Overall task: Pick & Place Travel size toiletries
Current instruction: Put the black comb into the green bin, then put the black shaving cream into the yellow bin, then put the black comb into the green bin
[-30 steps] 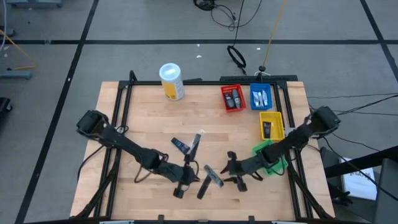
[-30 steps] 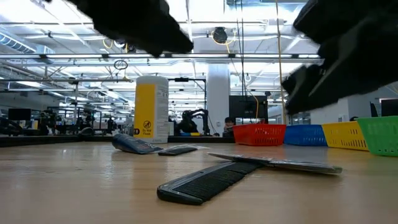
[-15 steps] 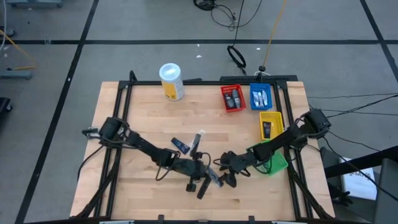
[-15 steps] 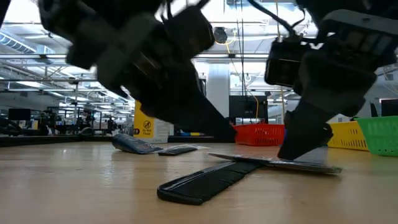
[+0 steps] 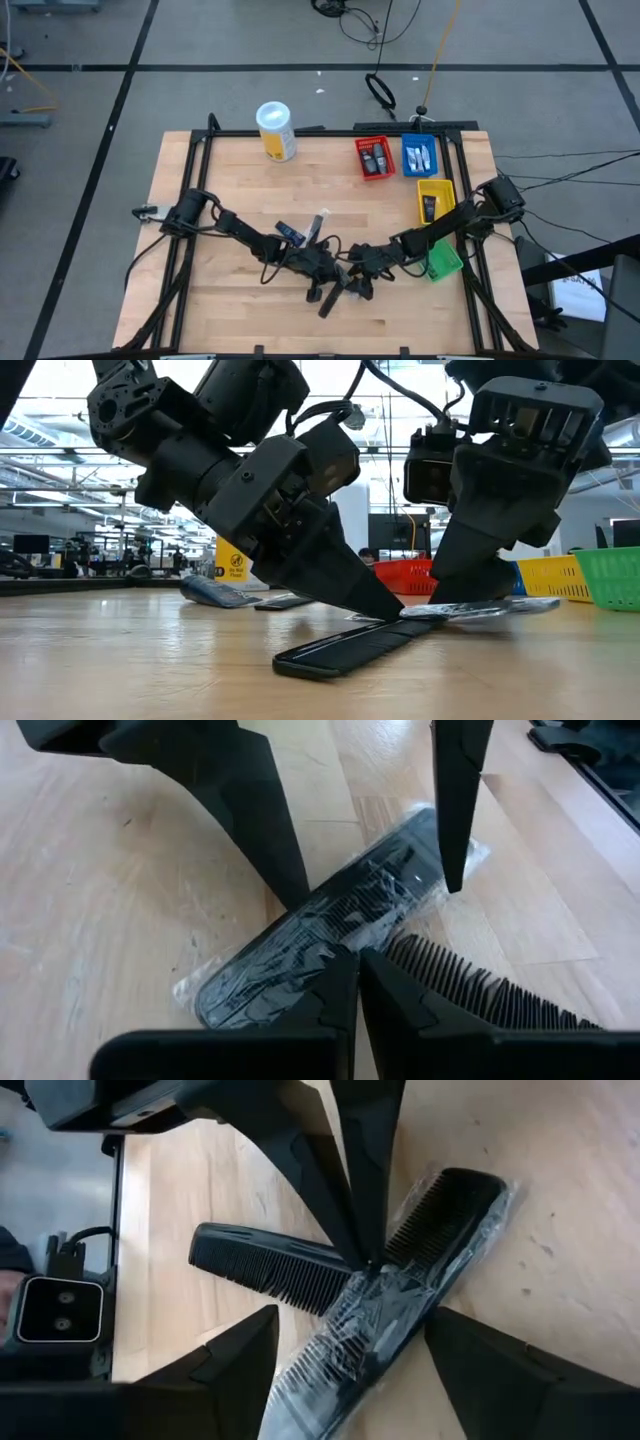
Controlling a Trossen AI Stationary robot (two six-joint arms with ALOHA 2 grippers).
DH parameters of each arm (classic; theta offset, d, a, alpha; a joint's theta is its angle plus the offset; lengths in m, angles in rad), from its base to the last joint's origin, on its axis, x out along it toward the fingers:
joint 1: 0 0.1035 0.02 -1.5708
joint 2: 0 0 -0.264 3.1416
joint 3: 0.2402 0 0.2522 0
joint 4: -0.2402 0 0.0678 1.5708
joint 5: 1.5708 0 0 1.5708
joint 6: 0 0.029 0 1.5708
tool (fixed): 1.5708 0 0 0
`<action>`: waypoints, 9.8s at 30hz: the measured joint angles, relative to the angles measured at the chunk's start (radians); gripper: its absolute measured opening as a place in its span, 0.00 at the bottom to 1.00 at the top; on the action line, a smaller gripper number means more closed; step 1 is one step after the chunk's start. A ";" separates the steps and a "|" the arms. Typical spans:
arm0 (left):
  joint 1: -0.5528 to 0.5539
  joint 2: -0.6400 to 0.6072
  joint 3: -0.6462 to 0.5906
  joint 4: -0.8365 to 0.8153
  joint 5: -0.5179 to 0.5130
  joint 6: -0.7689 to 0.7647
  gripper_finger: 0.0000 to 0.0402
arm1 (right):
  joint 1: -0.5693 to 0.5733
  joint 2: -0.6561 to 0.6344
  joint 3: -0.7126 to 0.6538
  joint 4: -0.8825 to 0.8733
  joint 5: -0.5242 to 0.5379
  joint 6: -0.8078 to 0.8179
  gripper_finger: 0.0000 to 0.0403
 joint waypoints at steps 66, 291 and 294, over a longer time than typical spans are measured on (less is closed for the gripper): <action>-0.123 -0.298 -0.004 -0.278 -0.467 0.058 0.05 | 0.321 -0.808 -0.096 -1.376 0.275 0.438 0.11; 0.072 -0.156 -0.021 -0.531 -0.462 -0.056 0.18 | 0.077 -0.335 -0.085 -0.120 0.414 -0.659 0.22; 0.073 -0.177 -0.024 -0.542 -0.424 0.008 0.05 | 0.077 -0.335 -0.085 -0.134 0.413 -0.656 0.22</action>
